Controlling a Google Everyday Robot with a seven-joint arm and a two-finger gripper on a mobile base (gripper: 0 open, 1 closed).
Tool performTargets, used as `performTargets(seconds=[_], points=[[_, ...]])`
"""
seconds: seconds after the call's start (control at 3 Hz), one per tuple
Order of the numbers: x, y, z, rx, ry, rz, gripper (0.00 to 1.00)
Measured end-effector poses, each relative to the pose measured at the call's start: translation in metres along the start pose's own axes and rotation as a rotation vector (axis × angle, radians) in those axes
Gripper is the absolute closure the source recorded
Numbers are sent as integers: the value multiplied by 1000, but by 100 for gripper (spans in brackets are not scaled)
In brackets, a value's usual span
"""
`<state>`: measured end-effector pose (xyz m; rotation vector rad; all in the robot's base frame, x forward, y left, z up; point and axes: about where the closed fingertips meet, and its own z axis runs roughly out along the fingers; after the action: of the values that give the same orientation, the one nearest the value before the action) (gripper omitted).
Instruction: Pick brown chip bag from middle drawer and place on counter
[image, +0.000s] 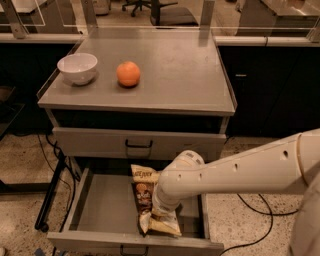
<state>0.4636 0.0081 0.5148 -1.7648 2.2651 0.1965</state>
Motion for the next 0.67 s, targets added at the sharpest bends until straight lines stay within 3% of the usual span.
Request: performTargets(seconds=[0.33,0.67], points=[[20,18,-23,-16,24,40,100],[37,33,-44,27,22,86,100]])
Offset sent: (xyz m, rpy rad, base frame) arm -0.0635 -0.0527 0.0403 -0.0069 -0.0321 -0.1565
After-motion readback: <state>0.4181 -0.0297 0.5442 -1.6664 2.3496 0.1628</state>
